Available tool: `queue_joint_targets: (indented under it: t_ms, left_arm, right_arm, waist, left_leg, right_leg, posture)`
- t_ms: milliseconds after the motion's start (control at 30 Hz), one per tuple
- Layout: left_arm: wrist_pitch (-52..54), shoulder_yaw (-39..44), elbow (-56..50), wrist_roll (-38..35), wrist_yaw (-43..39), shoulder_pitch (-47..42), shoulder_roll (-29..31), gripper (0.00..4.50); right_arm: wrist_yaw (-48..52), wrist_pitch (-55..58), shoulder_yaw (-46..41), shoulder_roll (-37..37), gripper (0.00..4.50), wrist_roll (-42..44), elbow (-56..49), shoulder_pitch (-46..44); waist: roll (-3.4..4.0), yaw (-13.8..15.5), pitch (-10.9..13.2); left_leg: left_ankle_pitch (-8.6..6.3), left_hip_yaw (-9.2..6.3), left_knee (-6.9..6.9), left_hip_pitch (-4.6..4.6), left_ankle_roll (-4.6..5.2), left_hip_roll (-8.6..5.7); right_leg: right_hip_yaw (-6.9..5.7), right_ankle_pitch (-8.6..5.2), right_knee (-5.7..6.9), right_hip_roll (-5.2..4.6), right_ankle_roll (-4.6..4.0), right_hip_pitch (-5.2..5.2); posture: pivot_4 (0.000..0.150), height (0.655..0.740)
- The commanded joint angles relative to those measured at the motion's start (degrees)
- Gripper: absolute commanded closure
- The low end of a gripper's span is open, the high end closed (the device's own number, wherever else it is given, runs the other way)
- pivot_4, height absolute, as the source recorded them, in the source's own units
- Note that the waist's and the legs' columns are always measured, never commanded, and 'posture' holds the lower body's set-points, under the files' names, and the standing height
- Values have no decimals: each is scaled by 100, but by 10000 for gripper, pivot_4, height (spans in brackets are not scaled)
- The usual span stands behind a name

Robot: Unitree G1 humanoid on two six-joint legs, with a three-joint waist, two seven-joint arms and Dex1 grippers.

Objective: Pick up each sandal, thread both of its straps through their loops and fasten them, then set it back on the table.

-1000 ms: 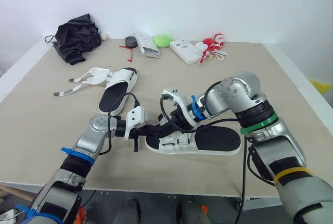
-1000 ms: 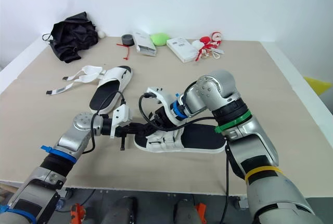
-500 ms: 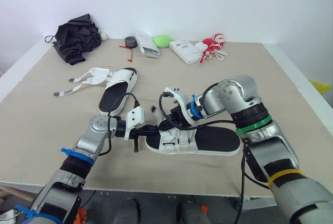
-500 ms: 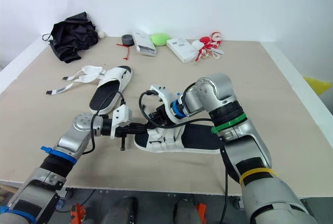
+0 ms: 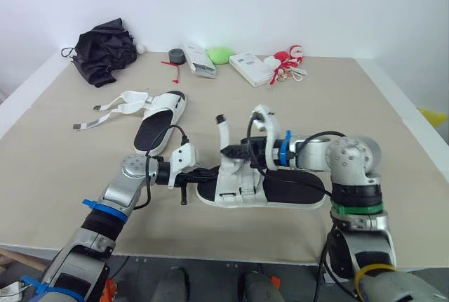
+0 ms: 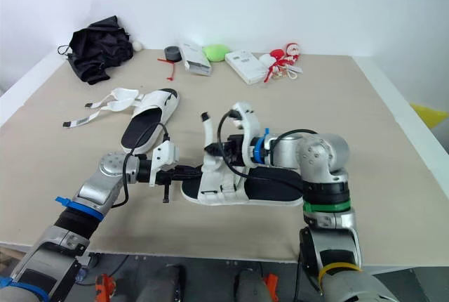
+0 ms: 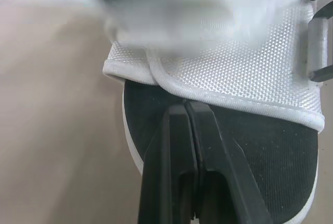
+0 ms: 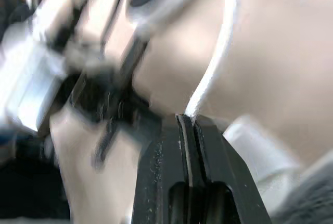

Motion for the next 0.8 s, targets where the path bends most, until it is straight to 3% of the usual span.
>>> queue_joint_targets:
  t_ms: [33, 167, 300, 400, 667, 800]
  left_arm:
    - [218, -398, 760, 552, 0, 66, 12, 45000]
    - [170, -408, 870, 571, -75, -31, -5, 45000]
    - [127, -399, 944, 582, -136, -78, 25, 45000]
    - [133, -410, 905, 581, -155, -41, 61, 45000]
    - [185, -393, 763, 576, -179, 88, 154, 45000]
    - [199, -390, 747, 575, -162, 103, 167, 45000]
  right_arm:
    - [2028, -2233, 1043, -1201, 44149, -984, -1709, 1265]
    - [2201, -4090, 1844, -1428, 44149, -2452, -1318, 1394]
    - [2570, -6673, 2539, -1955, 44149, -4290, -604, 1424]
    - [2600, -8470, 2761, -2207, 44149, -5192, 73, 1407]
    - [1857, -12359, 2806, -2493, 44149, -6865, 1836, 883]
    - [1673, -13156, 2840, -2543, 44149, -7189, 2248, 731]
  waist:
    - [4, 20, 1]
    - [5, -14, 7]
    - [-7, -15, 14]
    - [-11, -12, 14]
    - [-19, -9, 14]
    - [-23, -9, 15]
  left_leg:
    - [0, -2, 0, -8, -1, 1]
    - [-6, 6, 2, -5, -9, -13]
    - [-13, 8, 2, -6, -23, -25]
    - [-13, 13, 2, -5, -23, -33]
    - [-5, 15, 1, 2, -10, -36]
    - [-5, 15, 1, 10, -9, -35]
  right_leg:
    - [-3, -1, -7, -1, 0, 0]
    - [1, -25, -9, -17, 4, -2]
    - [-3, -25, -17, -34, 5, -4]
    - [-3, -24, -19, -43, 6, 0]
    - [-2, -23, -18, -41, 16, 7]
    - [-2, -23, -18, -39, 16, 14]
  posture:
    - [1500, 7380]
    - [1500, 7380]
    - [1500, 7380]
    - [1500, 7380]
    - [1500, 7380]
    - [1500, 7380]
